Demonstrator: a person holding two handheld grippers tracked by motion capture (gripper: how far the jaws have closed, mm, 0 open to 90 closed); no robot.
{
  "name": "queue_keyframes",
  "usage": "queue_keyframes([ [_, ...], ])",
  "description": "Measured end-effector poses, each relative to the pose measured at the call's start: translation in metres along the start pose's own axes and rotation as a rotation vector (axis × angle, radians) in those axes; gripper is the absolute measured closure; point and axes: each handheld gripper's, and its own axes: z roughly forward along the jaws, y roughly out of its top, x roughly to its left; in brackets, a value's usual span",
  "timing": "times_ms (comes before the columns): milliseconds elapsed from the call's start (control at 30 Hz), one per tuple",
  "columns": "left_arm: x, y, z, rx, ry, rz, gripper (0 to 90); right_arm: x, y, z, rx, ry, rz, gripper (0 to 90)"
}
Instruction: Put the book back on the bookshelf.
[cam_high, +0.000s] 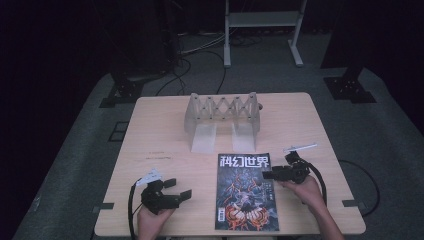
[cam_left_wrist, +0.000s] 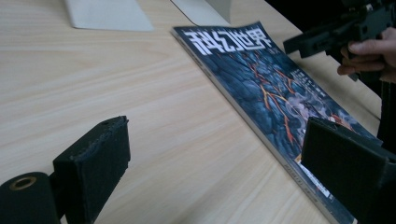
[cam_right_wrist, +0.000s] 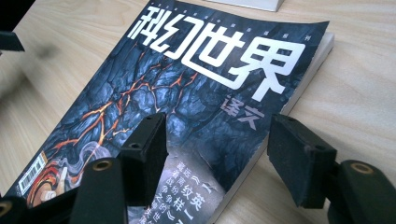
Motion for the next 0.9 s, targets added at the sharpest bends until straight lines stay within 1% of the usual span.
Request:
queue_keyframes([
  [33, 0.0, 0.0, 0.0, 0.0, 0.0, 0.0, 7.1, 0.0, 0.0, 0.0, 0.0, 0.0, 0.0, 37.3],
  [67, -0.005, 0.001, 0.009, 0.017, -0.02, -0.002, 7.1, -0.001, 0.0, 0.0, -0.001, 0.0, 0.005, 38.4],
  [100, -0.005, 0.001, 0.009, 0.017, -0.02, -0.002, 7.2, -0.001, 0.0, 0.0, -0.001, 0.0, 0.005, 38.4],
  [133, -0.01, 0.002, 0.017, 0.036, -0.034, 0.0, 7.2, -0.001, -0.001, 0.001, 0.0, 0.005, 0.006, 39.6],
  [200, -0.015, 0.003, 0.025, 0.053, -0.046, 0.003, 7.7, -0.001, -0.002, 0.001, -0.002, 0.009, 0.007, 41.5],
  [233, -0.018, 0.003, 0.029, 0.061, -0.052, 0.0, 7.7, -0.001, -0.002, 0.001, -0.003, 0.008, 0.006, 41.7],
  [267, -0.018, 0.003, 0.029, 0.061, -0.052, 0.0, 7.7, -0.001, -0.002, 0.001, -0.003, 0.008, 0.006, 41.7],
  [300, -0.022, 0.004, 0.037, 0.078, -0.059, -0.001, 7.7, -0.001, -0.002, 0.002, -0.004, 0.009, 0.007, 41.8],
  [400, -0.026, 0.004, 0.046, 0.095, -0.076, -0.014, 7.7, -0.001, -0.003, 0.001, -0.005, 0.007, 0.006, 42.7],
  [467, -0.028, 0.004, 0.051, 0.106, -0.078, -0.011, 7.7, -0.002, -0.003, 0.001, -0.007, 0.009, 0.007, 43.3],
  [500, -0.029, 0.005, 0.053, 0.106, -0.085, -0.018, 7.7, -0.002, -0.003, 0.001, -0.006, 0.011, 0.008, 43.3],
  [533, -0.03, 0.005, 0.054, 0.108, -0.087, -0.018, 7.7, -0.002, -0.003, 0.001, -0.006, 0.01, 0.008, 43.4],
  [600, -0.03, 0.005, 0.056, 0.11, -0.084, -0.015, 7.7, -0.002, -0.003, 0.001, -0.006, 0.011, 0.01, 43.4],
  [733, -0.033, 0.006, 0.064, 0.136, -0.089, -0.018, 7.7, -0.002, -0.004, 0.001, -0.007, 0.013, 0.01, 43.5],
  [800, -0.034, 0.006, 0.065, 0.14, -0.091, -0.022, 7.7, -0.002, -0.005, 0.001, -0.008, 0.015, 0.012, 43.5],
  [900, -0.038, 0.006, 0.072, 0.159, -0.099, -0.015, 7.8, -0.003, -0.005, 0.002, -0.008, 0.015, 0.015, 43.5],
])
